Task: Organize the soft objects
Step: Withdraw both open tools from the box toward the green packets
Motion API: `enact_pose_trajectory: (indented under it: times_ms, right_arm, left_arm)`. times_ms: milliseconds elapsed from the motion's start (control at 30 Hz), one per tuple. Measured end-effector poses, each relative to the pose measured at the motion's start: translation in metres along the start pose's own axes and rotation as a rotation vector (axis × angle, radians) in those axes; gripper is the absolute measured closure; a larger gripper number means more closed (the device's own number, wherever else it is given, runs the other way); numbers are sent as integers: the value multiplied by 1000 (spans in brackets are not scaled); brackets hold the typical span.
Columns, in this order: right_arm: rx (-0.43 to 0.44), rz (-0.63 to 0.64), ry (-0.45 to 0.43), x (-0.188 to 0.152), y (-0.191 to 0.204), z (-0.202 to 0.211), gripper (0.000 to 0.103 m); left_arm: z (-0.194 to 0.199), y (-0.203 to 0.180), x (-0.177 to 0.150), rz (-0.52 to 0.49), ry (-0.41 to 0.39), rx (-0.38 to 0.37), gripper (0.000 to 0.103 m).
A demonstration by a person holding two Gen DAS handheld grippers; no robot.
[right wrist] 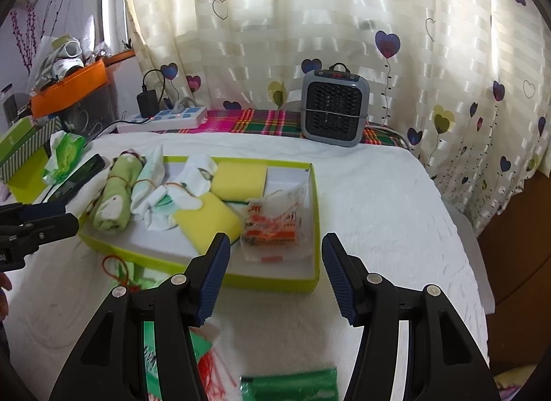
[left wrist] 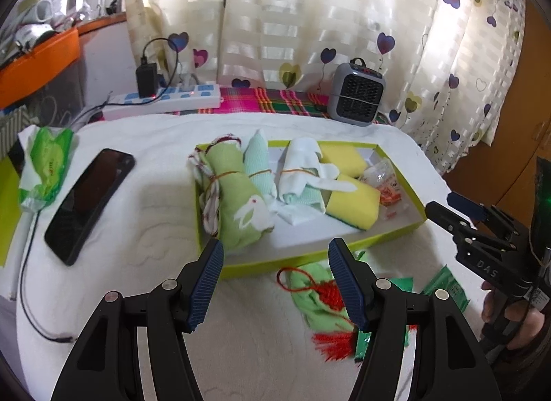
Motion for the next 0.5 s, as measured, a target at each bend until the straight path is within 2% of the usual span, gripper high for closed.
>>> enact_pose_trajectory:
  times_ms: [167,500]
  right_arm:
    - [13,-24,-13,-11,4,11,47]
    - [22,-75,-6,-35,11,26,47]
  left_arm:
    - [10,3,-11,13,-17,-2,40]
    - [17,-2,-39,-34,-10,-5,40]
Point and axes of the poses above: each gripper's, at about its wrist camera, not at the fingertips, and z roughly against the way its jaws point, y to its left, x to its top, the point moved 2 cm from there along -z, roughly the way its jaws point, and after that the axes turned 11 degrees about z, right-handed, at the moved point
